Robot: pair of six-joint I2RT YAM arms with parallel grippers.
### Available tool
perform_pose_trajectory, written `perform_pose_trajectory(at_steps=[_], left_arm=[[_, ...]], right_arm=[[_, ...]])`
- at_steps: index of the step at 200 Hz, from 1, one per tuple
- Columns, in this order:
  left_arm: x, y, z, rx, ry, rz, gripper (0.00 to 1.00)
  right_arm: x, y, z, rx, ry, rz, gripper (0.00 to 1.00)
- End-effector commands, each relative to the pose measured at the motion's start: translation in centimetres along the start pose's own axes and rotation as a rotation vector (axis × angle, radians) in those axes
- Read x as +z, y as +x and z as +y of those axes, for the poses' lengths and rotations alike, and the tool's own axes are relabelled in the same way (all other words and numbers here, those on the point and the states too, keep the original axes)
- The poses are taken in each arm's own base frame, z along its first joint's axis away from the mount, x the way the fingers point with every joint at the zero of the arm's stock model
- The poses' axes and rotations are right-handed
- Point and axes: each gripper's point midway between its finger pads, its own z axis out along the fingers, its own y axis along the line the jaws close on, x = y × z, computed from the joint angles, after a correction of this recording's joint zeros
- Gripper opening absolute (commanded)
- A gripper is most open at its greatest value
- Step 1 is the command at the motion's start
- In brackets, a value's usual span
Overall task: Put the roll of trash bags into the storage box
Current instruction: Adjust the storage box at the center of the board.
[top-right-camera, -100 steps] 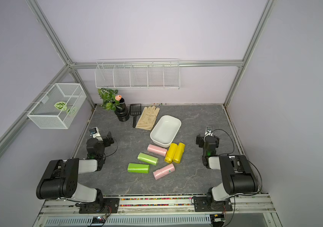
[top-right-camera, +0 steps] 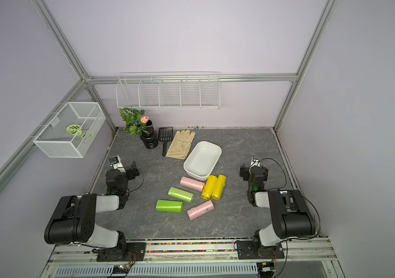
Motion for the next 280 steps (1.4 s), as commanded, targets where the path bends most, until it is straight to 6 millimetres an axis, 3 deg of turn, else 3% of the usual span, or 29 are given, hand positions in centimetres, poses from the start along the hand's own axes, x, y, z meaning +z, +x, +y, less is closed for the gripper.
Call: perform_pose_trajectory(at_steps=[1, 71, 104, 135, 171, 191, 201, 218, 227, 239, 253, 280], left_arm=[[0.3, -0.5, -0.2, 0.016, 0.003, -0.011, 1.00], [0.3, -0.5, -0.2, 0.016, 0.004, -0.011, 1.00], [0.3, -0.4, 0.0, 0.009, -0.002, -0.009, 1.00], [-1.9, -4.3, 0.0, 0.025, -0.117, -0.048, 1.00], [-3.4, -7.8, 1.0, -0.340, -0.232, 0.029, 1.00], [-2.3, -10.3, -2.7, -0.409, -0.080, 0.141, 1.00], [-2.1, -12.8, -5.0, -0.398, 0.013, 0.215, 1.00], [-2.9, -15.5, -9.2, -0.312, 0.184, 0.364, 1.00], [-4.0, -16.0, -11.7, -0.234, 0.295, 0.443, 1.00], [-6.0, -14.9, -14.1, -0.099, 0.393, 0.558, 1.00], [-7.3, -12.1, -14.7, 0.013, 0.396, 0.667, 1.00], [-7.2, -8.3, -16.3, -0.051, 0.452, 0.738, 0.97]], right_arm=[[0.1, -0.8, -0.1, 0.016, 0.010, -0.017, 0.99], [0.0, -0.7, -0.3, 0.018, 0.018, -0.021, 0.99], [-3.3, -3.1, -0.8, 0.002, 0.074, -0.139, 0.99], [-5.2, -4.7, -0.4, 0.047, 0.052, 0.024, 0.99], [-7.9, -6.8, -0.6, 0.166, 0.028, 0.037, 0.99], [-9.3, -6.6, -0.1, 0.255, -0.005, 0.129, 0.99], [-9.8, -6.6, 0.9, 0.256, -0.055, 0.162, 0.99], [-10.7, -5.9, 1.7, 0.253, -0.066, 0.223, 0.99], [-11.0, -5.4, 2.1, 0.259, -0.079, 0.263, 0.99], [-11.2, -4.5, 2.9, 0.259, -0.104, 0.313, 0.99], [-11.5, -3.6, 3.6, 0.270, -0.117, 0.358, 0.99], [-11.9, -3.1, 5.3, 0.266, -0.165, 0.390, 0.98]])
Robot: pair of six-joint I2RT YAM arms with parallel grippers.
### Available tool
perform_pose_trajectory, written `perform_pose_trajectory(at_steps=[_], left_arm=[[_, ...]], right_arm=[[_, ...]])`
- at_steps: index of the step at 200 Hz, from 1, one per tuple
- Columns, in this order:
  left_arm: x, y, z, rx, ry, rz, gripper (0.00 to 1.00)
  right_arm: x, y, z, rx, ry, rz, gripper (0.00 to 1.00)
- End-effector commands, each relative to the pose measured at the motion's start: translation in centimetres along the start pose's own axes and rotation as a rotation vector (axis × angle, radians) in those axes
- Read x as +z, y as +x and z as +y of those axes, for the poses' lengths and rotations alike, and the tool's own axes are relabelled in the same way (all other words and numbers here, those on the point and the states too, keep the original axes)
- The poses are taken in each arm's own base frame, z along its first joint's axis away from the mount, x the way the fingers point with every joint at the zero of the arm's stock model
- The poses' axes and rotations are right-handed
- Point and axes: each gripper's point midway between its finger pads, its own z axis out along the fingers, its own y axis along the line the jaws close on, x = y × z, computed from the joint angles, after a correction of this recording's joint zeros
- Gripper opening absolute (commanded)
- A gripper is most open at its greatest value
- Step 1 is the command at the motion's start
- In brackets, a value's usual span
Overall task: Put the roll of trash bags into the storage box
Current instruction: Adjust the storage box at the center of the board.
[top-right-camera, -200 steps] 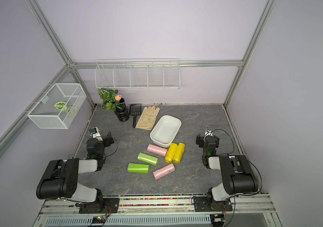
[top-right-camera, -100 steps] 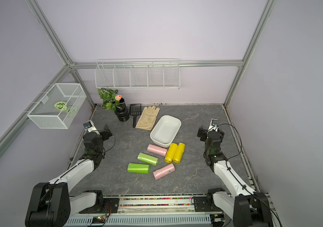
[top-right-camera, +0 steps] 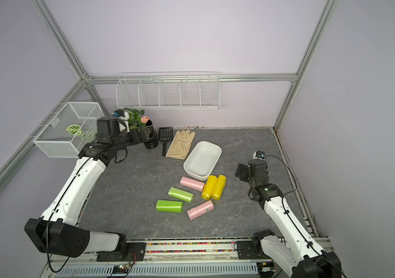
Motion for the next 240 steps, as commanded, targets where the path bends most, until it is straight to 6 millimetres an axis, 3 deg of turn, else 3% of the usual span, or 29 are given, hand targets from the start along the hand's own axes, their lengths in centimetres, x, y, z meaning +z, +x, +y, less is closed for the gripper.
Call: perform_pose_trajectory(at_steps=[1, 25, 58, 85, 102, 119, 142, 162, 182, 211, 240], left_arm=[[2.2, 8.7, 0.8, -0.040, 0.034, 0.300, 0.97], [4.9, 11.0, -0.7, -0.129, 0.110, 0.316, 0.96], [7.8, 14.1, -2.2, 0.014, 0.039, 0.416, 0.96], [9.4, 16.0, -2.7, 0.030, 0.057, 0.494, 0.94], [9.8, 15.7, -3.5, 0.047, 0.082, 0.473, 0.96], [10.5, 14.1, -4.5, 0.059, 0.103, 0.440, 0.98], [13.9, 12.6, -4.9, 0.053, 0.087, 0.422, 0.98], [17.7, 12.8, -5.5, 0.094, 0.055, 0.459, 0.94], [20.2, 13.0, -7.0, 0.179, 0.032, 0.465, 0.94], [21.7, 13.2, -8.7, 0.215, 0.062, 0.478, 0.94], [22.6, 14.8, -9.7, 0.258, 0.068, 0.519, 0.93]], right_arm=[[-0.3, 2.0, 1.1, 0.020, -0.028, 0.092, 0.98], [-0.6, 3.0, 2.1, 0.008, -0.047, 0.138, 0.98], [-0.8, 5.4, 3.2, -0.017, -0.075, 0.192, 0.98], [-0.5, 6.7, 3.5, -0.009, -0.077, 0.221, 0.97], [-0.2, 7.2, 3.7, -0.001, -0.078, 0.231, 0.97], [0.1, 7.4, 4.1, -0.001, -0.087, 0.242, 0.97], [0.5, 7.7, 4.8, -0.015, -0.091, 0.259, 0.97], [0.8, 7.8, 5.3, -0.038, -0.093, 0.278, 0.95], [0.7, 8.0, 5.3, -0.056, -0.082, 0.290, 0.95], [0.3, 7.9, 5.1, -0.069, -0.086, 0.284, 0.96], [0.3, 8.1, 4.9, -0.072, -0.079, 0.285, 0.96]])
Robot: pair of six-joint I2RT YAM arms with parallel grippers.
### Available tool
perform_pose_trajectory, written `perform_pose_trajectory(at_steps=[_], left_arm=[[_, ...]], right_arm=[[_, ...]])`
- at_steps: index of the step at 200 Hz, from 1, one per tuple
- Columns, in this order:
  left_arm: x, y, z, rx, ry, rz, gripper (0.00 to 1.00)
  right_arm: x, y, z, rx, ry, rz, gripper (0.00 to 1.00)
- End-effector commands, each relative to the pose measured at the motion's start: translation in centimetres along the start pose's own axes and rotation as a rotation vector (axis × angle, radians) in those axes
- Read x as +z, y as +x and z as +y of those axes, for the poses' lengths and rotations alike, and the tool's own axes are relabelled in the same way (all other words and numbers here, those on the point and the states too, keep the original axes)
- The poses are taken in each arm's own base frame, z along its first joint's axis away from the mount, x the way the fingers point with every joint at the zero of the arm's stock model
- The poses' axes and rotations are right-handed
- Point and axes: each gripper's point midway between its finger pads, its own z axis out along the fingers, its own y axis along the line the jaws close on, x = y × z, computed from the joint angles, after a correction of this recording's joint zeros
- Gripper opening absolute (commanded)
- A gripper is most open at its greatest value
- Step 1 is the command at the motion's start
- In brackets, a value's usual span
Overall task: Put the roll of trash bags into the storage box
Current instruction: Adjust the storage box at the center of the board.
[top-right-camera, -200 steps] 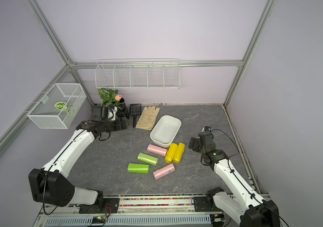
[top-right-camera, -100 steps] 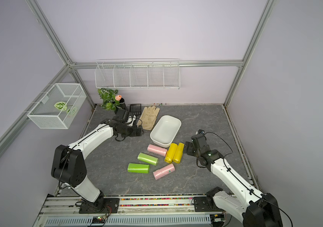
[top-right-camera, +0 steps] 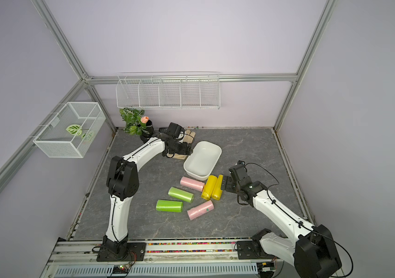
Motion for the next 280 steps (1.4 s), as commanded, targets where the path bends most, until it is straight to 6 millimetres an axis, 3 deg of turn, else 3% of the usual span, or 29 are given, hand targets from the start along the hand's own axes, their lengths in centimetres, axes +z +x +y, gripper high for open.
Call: perform_pose_trajectory(at_steps=[1, 28, 113, 152, 180, 244, 280], left_arm=[[0.2, -0.1, -0.4, 0.052, -0.024, 0.019, 0.93], [1.7, 0.8, -1.0, 0.087, -0.074, 0.065, 0.89], [2.9, 1.0, -2.1, 0.067, -0.091, 0.085, 0.49], [2.4, 1.4, -2.4, 0.028, -0.082, 0.080, 0.18], [1.6, 1.9, -2.6, -0.025, -0.067, 0.072, 0.03], [-0.1, 5.1, -2.0, -0.229, -0.081, 0.093, 0.00], [-0.6, 5.4, -1.1, -0.300, -0.134, 0.080, 0.00]], right_arm=[[-0.6, -0.4, 0.2, -0.011, -0.003, -0.014, 0.96], [0.0, 0.1, 0.1, 0.001, 0.000, 0.004, 0.96], [0.3, 0.4, 0.3, -0.007, 0.007, 0.018, 0.95], [0.1, 0.4, 0.3, -0.003, 0.009, 0.012, 0.95], [0.0, 0.4, 0.3, -0.002, 0.010, 0.012, 0.95], [0.0, 0.7, 0.0, 0.017, 0.023, 0.014, 0.95], [0.1, 0.8, 0.0, 0.050, 0.018, 0.021, 0.94]])
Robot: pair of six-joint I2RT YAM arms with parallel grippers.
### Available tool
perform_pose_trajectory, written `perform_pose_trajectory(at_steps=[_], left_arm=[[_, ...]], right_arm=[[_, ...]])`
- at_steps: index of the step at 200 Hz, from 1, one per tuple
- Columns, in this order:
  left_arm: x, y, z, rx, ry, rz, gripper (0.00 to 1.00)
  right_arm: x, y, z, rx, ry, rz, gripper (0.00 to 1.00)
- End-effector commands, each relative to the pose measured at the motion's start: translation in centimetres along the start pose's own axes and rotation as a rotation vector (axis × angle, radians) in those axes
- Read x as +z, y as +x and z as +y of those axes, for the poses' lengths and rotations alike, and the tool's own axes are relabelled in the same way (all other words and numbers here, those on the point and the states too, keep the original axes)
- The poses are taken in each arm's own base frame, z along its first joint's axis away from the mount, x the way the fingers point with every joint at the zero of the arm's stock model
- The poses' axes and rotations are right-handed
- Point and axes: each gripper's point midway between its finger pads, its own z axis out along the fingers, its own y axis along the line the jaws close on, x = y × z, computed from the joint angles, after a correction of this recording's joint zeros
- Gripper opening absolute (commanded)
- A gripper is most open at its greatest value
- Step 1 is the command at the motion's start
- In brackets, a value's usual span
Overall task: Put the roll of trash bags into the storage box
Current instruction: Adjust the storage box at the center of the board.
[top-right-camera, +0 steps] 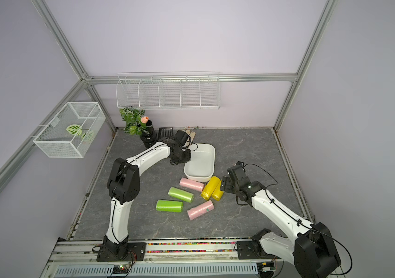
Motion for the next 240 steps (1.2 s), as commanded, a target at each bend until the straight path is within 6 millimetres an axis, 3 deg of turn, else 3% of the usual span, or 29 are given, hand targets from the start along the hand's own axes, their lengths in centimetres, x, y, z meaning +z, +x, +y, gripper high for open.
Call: perform_pose_trajectory(at_steps=[1, 49, 98, 133, 165, 192, 240], left_arm=[[-0.6, 0.0, 0.2, -0.076, -0.023, -0.017, 0.00], [0.2, 0.3, 1.0, -0.106, -0.060, -0.019, 0.00], [0.3, -0.6, 0.7, -0.028, -0.049, -0.054, 0.36], [-0.9, -1.2, 0.3, -0.001, -0.029, -0.080, 0.51], [-3.9, -2.0, 0.2, 0.008, -0.035, -0.135, 0.54], [-8.1, -2.6, 1.3, -0.030, -0.076, -0.188, 0.57], [-15.5, -1.6, 6.0, -0.130, -0.042, -0.226, 0.58]], right_arm=[[-0.3, 0.2, -0.2, 0.036, 0.009, 0.001, 0.94], [0.9, 1.4, 0.4, 0.114, -0.003, 0.074, 0.87], [2.5, 2.2, 1.2, 0.158, -0.017, 0.125, 0.82], [2.9, 2.2, 1.9, 0.147, -0.012, 0.142, 0.81], [3.2, 1.9, 2.9, 0.122, -0.009, 0.143, 0.78], [3.2, 1.5, 3.7, 0.106, -0.013, 0.142, 0.78], [4.0, 2.3, 3.7, 0.101, 0.008, 0.177, 0.75]])
